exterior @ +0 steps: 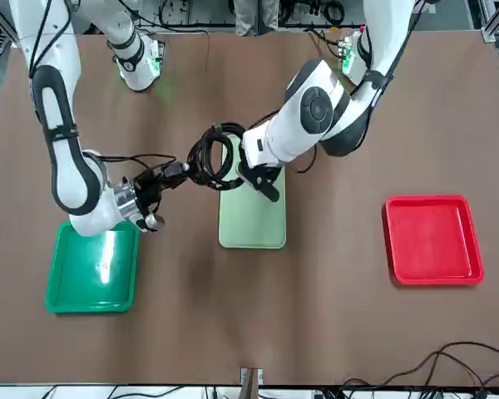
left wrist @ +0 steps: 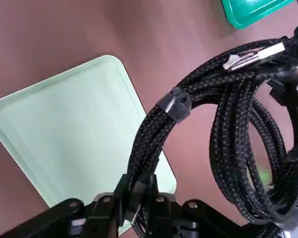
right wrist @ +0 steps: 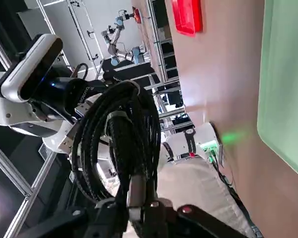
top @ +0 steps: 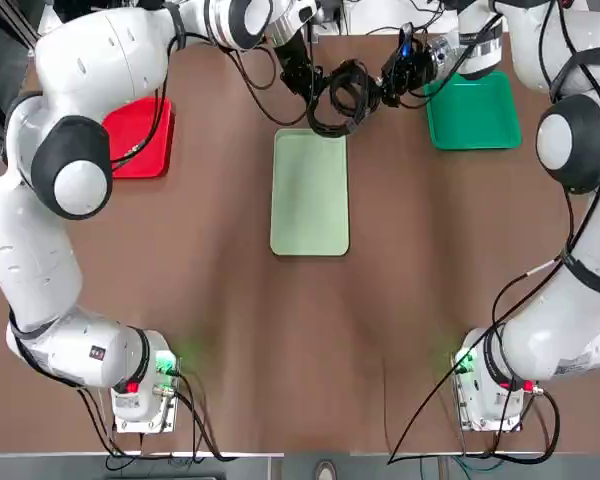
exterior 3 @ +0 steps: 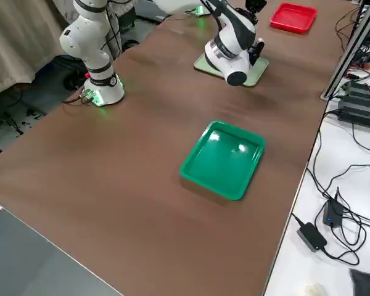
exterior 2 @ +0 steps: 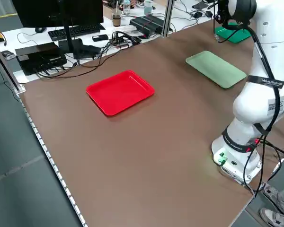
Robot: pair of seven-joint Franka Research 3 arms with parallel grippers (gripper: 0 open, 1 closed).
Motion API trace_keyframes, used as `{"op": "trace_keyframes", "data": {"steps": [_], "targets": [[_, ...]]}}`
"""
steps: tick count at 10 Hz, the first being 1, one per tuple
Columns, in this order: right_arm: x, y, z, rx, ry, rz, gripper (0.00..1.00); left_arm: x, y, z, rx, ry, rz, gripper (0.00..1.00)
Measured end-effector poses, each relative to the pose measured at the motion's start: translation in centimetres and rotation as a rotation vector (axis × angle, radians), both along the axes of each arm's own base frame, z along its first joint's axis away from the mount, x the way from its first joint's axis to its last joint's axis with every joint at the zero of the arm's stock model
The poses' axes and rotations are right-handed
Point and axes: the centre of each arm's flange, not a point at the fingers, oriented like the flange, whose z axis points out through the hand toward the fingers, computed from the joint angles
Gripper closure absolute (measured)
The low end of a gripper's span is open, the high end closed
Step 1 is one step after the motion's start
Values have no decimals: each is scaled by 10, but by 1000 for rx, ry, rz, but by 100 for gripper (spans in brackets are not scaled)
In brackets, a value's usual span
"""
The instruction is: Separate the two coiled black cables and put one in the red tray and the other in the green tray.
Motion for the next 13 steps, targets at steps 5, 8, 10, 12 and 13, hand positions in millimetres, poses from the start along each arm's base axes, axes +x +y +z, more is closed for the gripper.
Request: {"op": "trace_keyframes", "data": {"steps": [5,8,10,12,13], "targets": [[5,-6,6,-27,25,-9,86,3,2,4,-5,-6,6,82],[17,-38,22,-92,38,3,86,6,4,7,-7,-8,10,82],[24,-72,25,-156,19,12,86,5,14,7,26,27,-2,82],[36,-125,37,-290,-46,32,86,19,45,8,78,36,22,82],[44,-159,43,-376,-78,33,86,26,65,5,118,24,40,82]]}}
